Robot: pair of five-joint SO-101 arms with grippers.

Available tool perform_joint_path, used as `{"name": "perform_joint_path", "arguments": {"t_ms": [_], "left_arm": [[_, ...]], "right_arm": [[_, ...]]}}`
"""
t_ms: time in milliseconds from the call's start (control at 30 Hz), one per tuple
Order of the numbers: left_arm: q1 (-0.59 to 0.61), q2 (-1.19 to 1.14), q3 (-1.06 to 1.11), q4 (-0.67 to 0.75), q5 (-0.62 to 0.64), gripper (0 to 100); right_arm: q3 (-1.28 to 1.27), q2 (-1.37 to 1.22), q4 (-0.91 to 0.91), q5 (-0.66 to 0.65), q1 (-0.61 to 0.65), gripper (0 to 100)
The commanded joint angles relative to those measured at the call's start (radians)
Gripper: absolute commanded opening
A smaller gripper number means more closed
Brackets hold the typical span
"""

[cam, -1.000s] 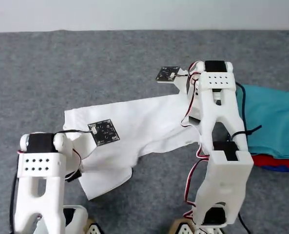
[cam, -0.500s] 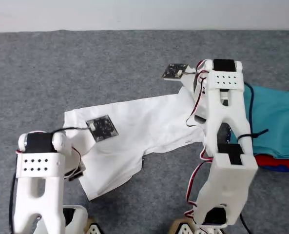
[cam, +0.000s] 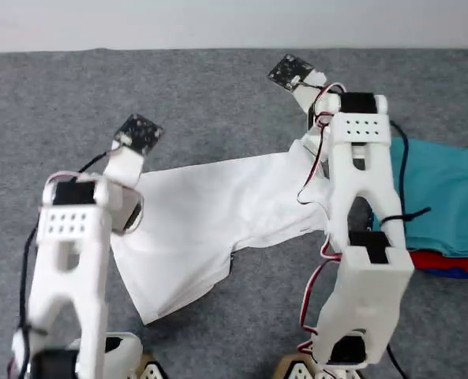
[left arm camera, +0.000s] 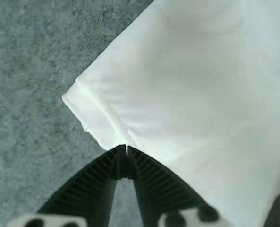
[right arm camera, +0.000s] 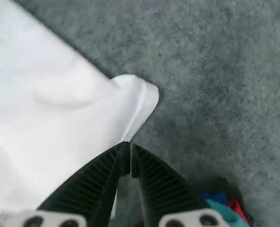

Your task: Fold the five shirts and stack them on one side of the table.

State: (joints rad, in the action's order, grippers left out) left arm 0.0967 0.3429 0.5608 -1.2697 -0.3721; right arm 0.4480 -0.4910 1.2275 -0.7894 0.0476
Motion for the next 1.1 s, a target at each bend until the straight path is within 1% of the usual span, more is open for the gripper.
{"name": "perform_joint_path", "arguments": {"t_ms": [0, 167, 267, 367, 600, 800, 967, 1067], "left_arm": [[0.002, -0.161, -0.145, 0.028, 0.048, 1], [0.002, -0.362, -0.302, 0.028, 0.087, 1], [0.020, -0.476, -0.375, 0.028, 0.087, 1], [0.064, -0.594, -0.455, 0.018, 0.087, 1], [0.161, -0.813, -0.611, -0.080, 0.083, 1], [0.216, -0.796, -0.638, -0.092, 0.081, 1], [0.213, -0.726, -0.634, -0.121, 0.080, 1], [0.204, -0.640, -0.636, -0.160, 0.080, 1]], "right_arm": [[0.051, -0.041, -0.117, 0.080, 0.031, 0.9], [0.051, -0.139, -0.269, 0.087, 0.050, 0.9], [0.051, -0.183, -0.323, 0.084, 0.048, 0.9], [0.051, -0.228, -0.354, 0.083, 0.039, 0.9], [0.051, -0.283, -0.372, 0.081, -0.035, 0.9], [0.052, -0.259, -0.329, 0.081, -0.091, 0.9], [0.052, -0.183, -0.216, 0.081, -0.099, 0.9], [0.052, -0.110, -0.145, 0.081, -0.094, 0.9]]}}
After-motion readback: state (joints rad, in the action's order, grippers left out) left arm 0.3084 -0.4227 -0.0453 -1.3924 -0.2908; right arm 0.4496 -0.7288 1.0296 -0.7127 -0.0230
